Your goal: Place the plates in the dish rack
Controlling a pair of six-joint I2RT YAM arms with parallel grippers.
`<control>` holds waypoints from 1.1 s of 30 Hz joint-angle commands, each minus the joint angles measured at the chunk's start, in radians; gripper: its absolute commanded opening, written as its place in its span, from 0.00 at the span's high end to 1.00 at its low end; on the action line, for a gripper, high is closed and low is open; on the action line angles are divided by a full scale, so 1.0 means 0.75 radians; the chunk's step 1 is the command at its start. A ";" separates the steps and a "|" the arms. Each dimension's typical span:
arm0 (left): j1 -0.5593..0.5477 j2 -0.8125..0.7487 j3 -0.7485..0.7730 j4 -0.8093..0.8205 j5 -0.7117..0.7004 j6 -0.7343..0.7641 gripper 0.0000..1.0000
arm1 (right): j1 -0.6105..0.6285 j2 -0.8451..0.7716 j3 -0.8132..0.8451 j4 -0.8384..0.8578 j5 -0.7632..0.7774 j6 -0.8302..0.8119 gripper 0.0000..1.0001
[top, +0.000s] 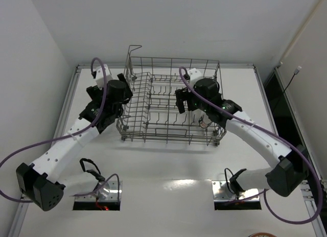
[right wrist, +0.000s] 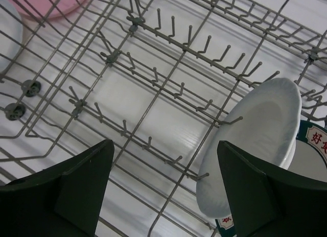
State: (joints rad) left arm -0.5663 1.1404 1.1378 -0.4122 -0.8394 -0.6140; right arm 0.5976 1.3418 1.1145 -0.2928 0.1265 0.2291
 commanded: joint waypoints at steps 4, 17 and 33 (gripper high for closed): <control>0.253 0.077 -0.067 -0.172 0.178 -0.251 0.00 | -0.032 -0.234 0.009 0.004 -0.087 -0.088 0.18; 0.462 0.559 -0.173 -0.164 0.491 -0.051 0.00 | -0.069 -0.568 -0.060 -0.027 -0.101 -0.189 0.05; 0.518 0.827 -0.163 -0.156 0.502 -0.016 0.03 | -0.105 -0.568 -0.099 -0.039 -0.089 -0.226 0.05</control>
State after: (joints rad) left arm -0.1650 1.7164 1.0210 -0.4942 -0.4866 -0.6346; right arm 0.5312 0.9180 1.0473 -0.3481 0.0589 0.0780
